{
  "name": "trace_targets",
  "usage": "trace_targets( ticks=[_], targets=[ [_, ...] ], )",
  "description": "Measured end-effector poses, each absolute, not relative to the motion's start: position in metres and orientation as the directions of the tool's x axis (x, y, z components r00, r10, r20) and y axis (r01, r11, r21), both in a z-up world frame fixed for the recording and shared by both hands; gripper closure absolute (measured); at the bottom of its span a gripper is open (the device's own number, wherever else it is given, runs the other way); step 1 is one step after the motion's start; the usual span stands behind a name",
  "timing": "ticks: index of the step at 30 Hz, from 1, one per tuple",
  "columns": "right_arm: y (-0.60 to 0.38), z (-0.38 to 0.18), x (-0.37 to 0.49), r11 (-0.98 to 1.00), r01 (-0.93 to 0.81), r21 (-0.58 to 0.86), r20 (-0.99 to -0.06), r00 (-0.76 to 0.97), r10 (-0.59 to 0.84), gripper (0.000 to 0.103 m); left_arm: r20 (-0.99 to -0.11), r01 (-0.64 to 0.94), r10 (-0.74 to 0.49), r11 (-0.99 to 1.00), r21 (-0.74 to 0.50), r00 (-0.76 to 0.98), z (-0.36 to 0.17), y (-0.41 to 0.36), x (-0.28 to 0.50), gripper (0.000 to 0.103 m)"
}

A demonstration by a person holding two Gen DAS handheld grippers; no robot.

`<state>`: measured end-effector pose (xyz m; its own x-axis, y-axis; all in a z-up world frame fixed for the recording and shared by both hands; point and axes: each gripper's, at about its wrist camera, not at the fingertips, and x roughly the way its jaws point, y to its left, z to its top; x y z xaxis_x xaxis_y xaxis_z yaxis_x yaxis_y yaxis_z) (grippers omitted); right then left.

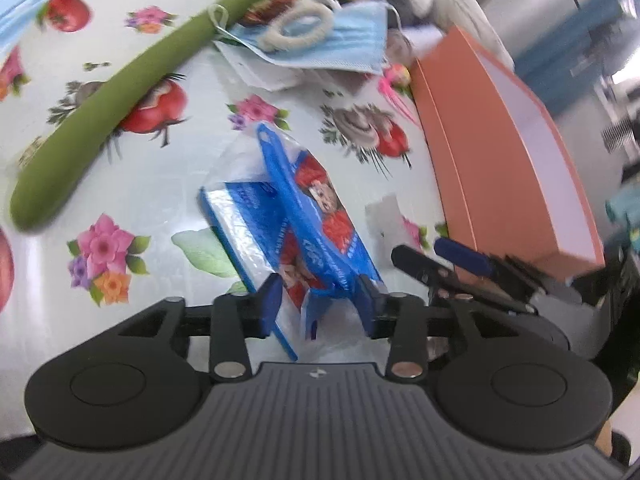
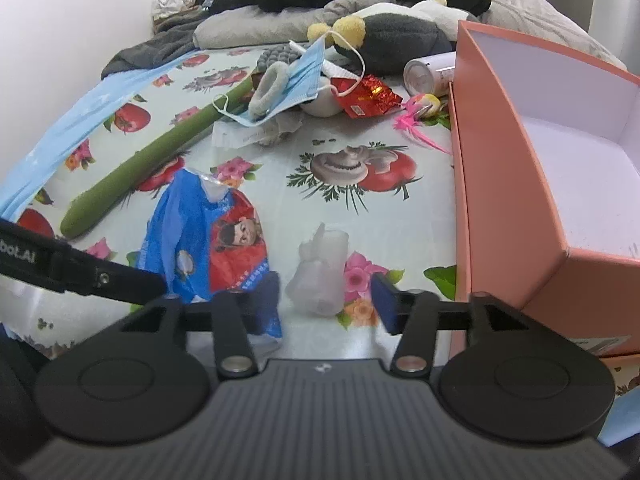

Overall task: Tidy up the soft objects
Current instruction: 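Lift the snack bag with the left gripper off the pile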

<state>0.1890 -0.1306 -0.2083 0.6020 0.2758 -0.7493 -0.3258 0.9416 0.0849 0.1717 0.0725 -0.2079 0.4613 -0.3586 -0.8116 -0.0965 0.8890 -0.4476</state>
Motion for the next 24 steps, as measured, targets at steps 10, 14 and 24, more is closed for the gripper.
trace_targets(
  ticks=[10, 14, 24],
  targets=[
    [-0.116, -0.225, 0.199, 0.93, -0.355, 0.099, -0.769, 0.566, 0.298, 0.057, -0.763, -0.245, -0.298, 0.826, -0.507, 0.574, -0.203, 0.068, 0.165, 0.056],
    [-0.113, -0.227, 0.197, 0.929, -0.362, 0.073, -0.77, 0.571, 0.283, 0.065, -0.774, -0.296, -0.266, 0.814, -0.5, 0.574, -0.209, 0.068, 0.17, 0.056],
    [-0.114, -0.222, 0.193, 0.929, -0.364, 0.067, -0.758, 0.587, 0.285, 0.074, -0.814, -0.335, -0.188, 0.842, -0.422, 0.55, -0.225, 0.059, 0.185, 0.064]
  ],
)
